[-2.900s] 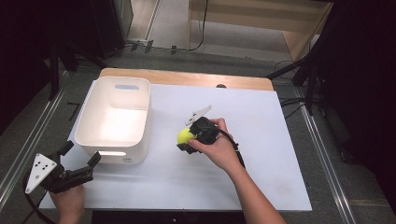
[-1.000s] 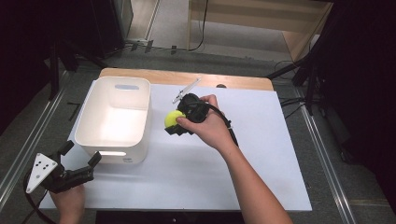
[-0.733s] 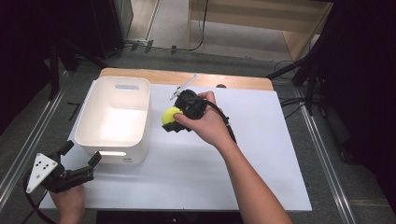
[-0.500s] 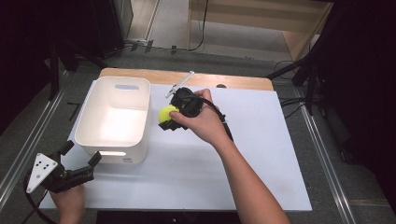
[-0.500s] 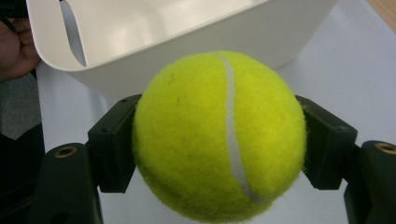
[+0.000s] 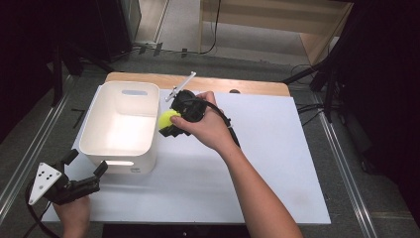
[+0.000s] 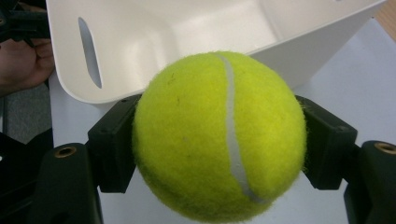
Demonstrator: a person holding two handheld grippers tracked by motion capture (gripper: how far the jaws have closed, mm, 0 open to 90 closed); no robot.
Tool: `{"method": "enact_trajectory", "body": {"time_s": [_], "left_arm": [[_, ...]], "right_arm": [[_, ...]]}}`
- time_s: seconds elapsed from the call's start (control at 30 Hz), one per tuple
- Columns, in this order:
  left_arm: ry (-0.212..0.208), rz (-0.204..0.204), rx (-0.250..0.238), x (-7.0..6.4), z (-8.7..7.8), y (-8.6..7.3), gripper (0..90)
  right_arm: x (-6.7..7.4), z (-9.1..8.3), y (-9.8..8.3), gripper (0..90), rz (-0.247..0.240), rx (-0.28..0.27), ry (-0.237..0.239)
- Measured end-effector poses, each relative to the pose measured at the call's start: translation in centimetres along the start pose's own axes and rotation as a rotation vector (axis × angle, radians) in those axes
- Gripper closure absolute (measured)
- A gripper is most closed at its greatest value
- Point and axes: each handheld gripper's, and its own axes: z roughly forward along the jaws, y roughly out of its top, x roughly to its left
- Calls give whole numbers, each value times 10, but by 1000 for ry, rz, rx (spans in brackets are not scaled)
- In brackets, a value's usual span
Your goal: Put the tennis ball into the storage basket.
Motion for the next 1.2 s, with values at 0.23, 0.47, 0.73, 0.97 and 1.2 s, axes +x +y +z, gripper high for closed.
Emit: {"method": "enact_trajectory", "body": {"time_s": [0.23, 0.47, 0.73, 0.97, 1.2], "left_arm": [[0, -2, 0, 0, 0, 0, 0], [1, 4, 6, -1, 1, 0, 0], [-2, 1, 4, -1, 0, 0, 0], [-2, 3, 8, -1, 0, 0, 0], [-3, 5, 9, -2, 0, 0, 0]], "right_arm": [[5, 2, 9, 235, -10, 9, 6], [10, 6, 19, 236, -27, -4, 20], [15, 12, 28, 235, -54, -3, 35], [15, 15, 32, 235, -52, 1, 40], [17, 19, 36, 235, -61, 0, 48]]}}
